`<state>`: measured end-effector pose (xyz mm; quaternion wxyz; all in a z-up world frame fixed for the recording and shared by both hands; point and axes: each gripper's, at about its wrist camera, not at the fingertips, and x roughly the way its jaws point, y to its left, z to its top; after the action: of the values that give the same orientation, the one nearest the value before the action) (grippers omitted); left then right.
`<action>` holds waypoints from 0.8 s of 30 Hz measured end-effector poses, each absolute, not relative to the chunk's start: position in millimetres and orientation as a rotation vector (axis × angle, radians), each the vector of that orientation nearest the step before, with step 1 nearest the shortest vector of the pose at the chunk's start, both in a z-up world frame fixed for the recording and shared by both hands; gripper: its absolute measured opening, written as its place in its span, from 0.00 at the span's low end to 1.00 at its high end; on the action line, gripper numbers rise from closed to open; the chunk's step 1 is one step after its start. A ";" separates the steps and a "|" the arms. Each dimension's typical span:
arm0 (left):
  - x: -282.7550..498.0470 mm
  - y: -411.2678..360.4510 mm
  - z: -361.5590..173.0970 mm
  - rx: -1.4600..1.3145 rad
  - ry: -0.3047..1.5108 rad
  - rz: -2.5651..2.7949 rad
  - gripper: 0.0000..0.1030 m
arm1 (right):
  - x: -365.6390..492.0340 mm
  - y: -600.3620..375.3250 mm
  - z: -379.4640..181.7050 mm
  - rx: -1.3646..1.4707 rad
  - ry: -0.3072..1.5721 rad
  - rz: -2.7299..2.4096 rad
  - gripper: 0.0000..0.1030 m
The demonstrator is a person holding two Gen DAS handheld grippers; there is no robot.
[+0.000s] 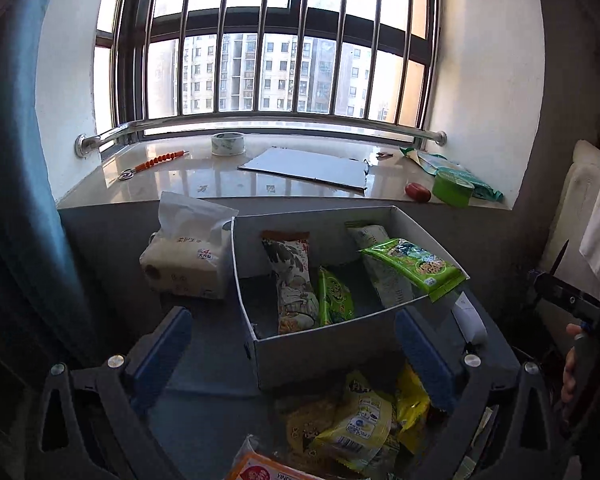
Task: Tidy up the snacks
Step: 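Grasp the blue chip bag with right tool while left tool grasps yellow bag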
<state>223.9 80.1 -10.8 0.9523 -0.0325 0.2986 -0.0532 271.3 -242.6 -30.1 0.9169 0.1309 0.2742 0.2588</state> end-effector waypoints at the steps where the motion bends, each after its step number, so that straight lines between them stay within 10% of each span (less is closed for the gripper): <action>1: 210.7 79.4 -14.4 -0.065 0.605 -0.117 1.00 | 256.8 -244.2 -34.4 0.262 0.563 0.545 1.00; 13: 91.5 53.6 -79.3 -0.173 0.620 -0.198 1.00 | 135.5 -255.0 -123.0 0.272 0.657 0.532 1.00; 24: 78.4 40.6 -99.1 -0.176 0.670 -0.223 1.00 | 199.6 -264.6 -148.7 0.394 0.749 0.519 1.00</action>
<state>78.4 40.6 -99.1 0.9346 -0.0861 0.3275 -0.1090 199.6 -264.6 -148.7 0.8793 0.1892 0.3593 0.2489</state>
